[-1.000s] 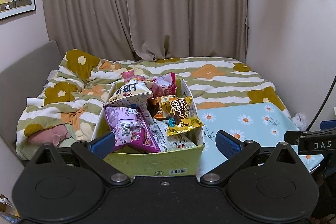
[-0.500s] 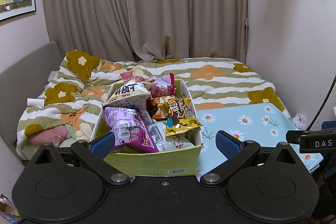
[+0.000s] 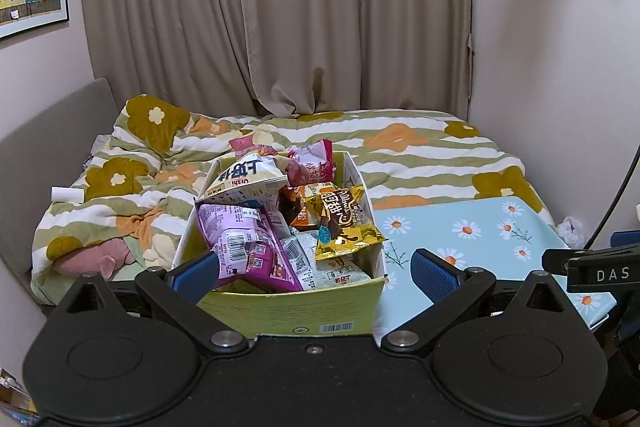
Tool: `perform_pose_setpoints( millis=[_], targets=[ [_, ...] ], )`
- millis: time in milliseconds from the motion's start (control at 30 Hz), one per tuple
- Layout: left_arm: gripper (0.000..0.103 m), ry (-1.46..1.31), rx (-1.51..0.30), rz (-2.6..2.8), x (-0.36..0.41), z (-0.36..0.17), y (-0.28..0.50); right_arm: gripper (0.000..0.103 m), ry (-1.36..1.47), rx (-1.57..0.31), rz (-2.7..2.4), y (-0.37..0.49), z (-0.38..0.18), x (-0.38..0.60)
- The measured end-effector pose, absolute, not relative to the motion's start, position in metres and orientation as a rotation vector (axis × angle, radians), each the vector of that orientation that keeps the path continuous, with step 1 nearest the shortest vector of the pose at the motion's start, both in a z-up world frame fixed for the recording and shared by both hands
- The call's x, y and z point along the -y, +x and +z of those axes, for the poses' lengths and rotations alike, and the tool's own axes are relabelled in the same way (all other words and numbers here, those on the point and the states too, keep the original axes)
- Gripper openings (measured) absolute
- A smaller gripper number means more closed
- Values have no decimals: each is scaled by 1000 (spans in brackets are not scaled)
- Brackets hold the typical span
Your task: Organize snacks
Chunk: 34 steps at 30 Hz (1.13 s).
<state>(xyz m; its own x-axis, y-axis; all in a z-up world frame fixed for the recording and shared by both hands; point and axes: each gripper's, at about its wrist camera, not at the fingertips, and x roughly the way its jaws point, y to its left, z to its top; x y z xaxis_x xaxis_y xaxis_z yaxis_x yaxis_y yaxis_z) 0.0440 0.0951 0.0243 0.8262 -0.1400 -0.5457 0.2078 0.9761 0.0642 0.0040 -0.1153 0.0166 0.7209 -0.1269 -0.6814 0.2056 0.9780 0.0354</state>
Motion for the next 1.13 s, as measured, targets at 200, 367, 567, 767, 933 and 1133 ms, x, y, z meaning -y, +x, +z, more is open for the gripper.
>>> perform_pose_setpoints(
  millis=[200,367,567,767,933,1133],
  targets=[
    [103,122,-570,-185,-95,24,44,103,112,-743,-185,4,17,115],
    [103,124,-572,-185,-95,24,45,103,112,-744,-185,4,17,115],
    [103,118,-576,-186,-95,23,45,103,111,-743,-184,5,17,115],
    [103,94,-566,-170,-97,24,45,103,112,-744,-185,5,17,115],
    [103,83,-565,-155,-101,23,48,103,112,-744,-185,5,17,115],
    [103,81,-555,-151,-104,22,48,103,112,-745,-184,6,16,115]
  ],
)
